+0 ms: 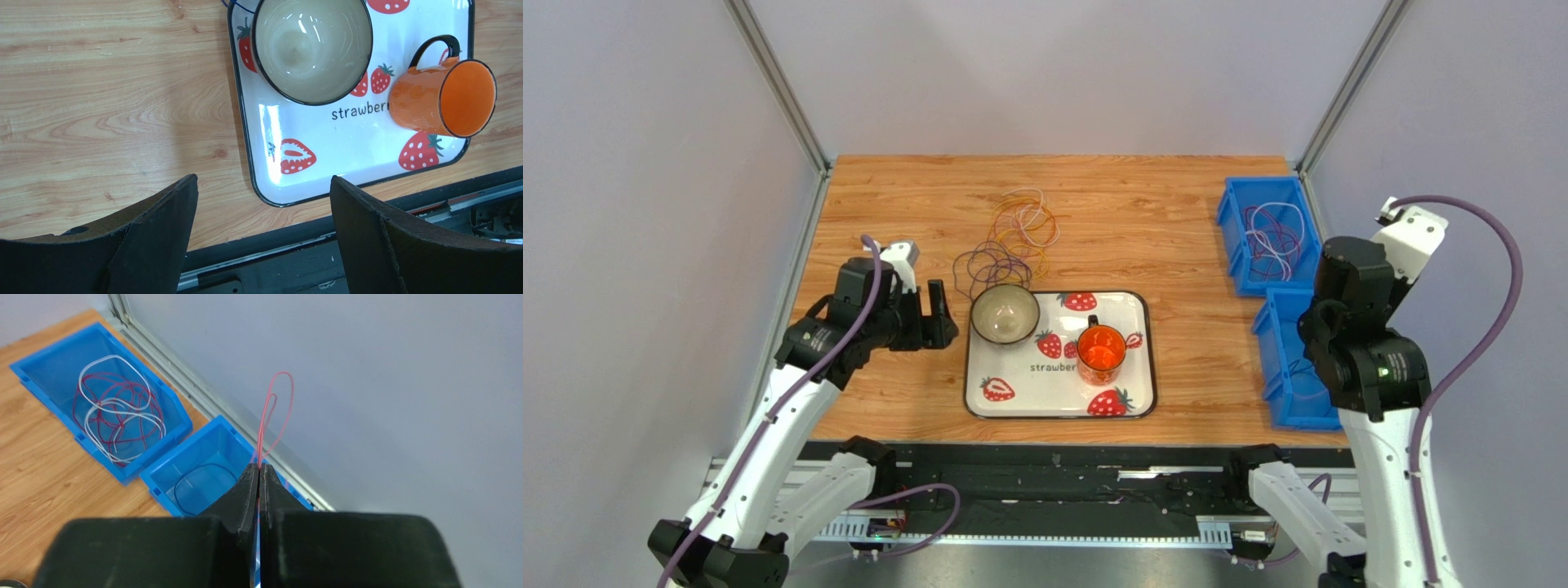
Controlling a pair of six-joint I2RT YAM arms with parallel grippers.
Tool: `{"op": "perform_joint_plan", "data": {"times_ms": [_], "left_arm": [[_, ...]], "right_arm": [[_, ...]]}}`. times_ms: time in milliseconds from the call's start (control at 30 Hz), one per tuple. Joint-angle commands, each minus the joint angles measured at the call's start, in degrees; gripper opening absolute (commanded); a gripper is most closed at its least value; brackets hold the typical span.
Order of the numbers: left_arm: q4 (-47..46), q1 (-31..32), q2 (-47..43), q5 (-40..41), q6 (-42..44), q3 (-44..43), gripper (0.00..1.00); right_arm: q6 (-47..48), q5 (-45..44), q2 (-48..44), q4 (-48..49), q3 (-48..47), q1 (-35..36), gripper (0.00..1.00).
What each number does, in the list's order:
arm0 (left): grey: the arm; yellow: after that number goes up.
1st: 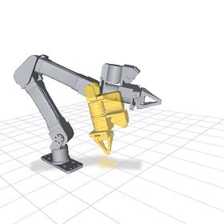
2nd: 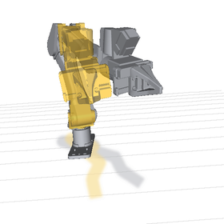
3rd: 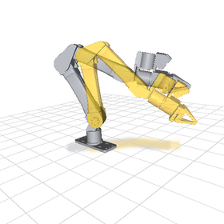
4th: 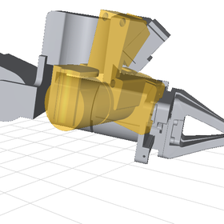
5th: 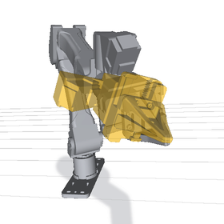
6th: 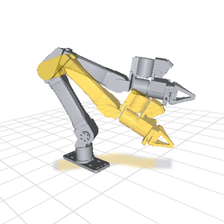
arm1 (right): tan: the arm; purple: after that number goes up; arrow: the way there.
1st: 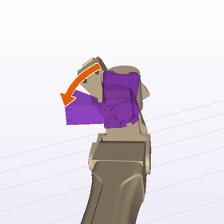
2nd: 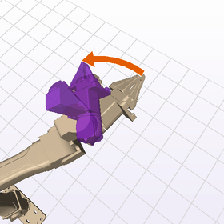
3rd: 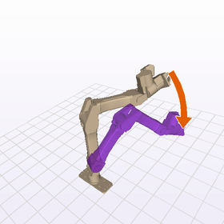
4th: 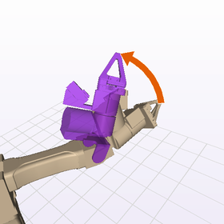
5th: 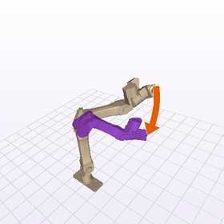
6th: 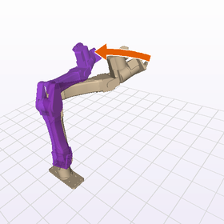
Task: Untangle the cables
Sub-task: Place the cable in the bin.
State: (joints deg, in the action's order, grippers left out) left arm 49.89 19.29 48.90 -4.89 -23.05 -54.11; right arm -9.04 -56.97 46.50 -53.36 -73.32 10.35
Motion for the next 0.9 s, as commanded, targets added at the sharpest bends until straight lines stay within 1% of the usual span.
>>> {"op": "perform_joint_plan", "data": {"times_ms": [0,33,67,233,467,733,767,800,833,867], "left_arm": [[-1.72,-0.22,-0.39,-0.56,1.08,0.05,0.87],[-1.72,-0.22,-0.48,-0.39,1.08,0.05,0.86],[-1.81,-0.22,-0.65,-0.39,1.08,0.05,0.87],[-1.81,-0.22,-0.57,-0.39,1.16,0.05,0.86],[-1.81,-0.22,-0.04,-0.65,1.25,0.05,0.86],[-1.99,-0.22,-0.04,-0.56,1.08,0.23,0.86],[-1.99,-0.22,0.31,-0.56,1.08,0.23,0.86],[-1.99,-0.22,0.31,-0.65,1.08,0.23,0.86],[-1.99,-0.22,0.49,-0.74,1.08,0.32,0.86],[-1.99,-0.22,0.84,-0.83,0.99,0.32,0.86]], "right_arm": [[-4.06,22.49,2.45,1.06,2.91,-13.93,0.00],[-4.49,25.74,2.72,1.33,3.70,-15.34,0.00],[-4.85,26.90,3.41,1.59,4.75,-17.27,0.00],[-7.04,30.69,5.00,2.83,7.14,-19.66,0.00],[-8.80,33.32,6.41,2.48,7.23,-22.47,0.00],[-9.77,33.15,7.29,1.51,6.35,-23.71,0.00],[-9.94,33.06,7.29,1.07,6.09,-23.80,0.02],[-9.95,32.98,7.29,0.98,5.82,-23.88,0.11],[-10.03,32.98,7.20,0.72,5.65,-23.97,0.53],[-10.21,32.98,7.11,0.37,5.30,-24.06,0.84]]}}
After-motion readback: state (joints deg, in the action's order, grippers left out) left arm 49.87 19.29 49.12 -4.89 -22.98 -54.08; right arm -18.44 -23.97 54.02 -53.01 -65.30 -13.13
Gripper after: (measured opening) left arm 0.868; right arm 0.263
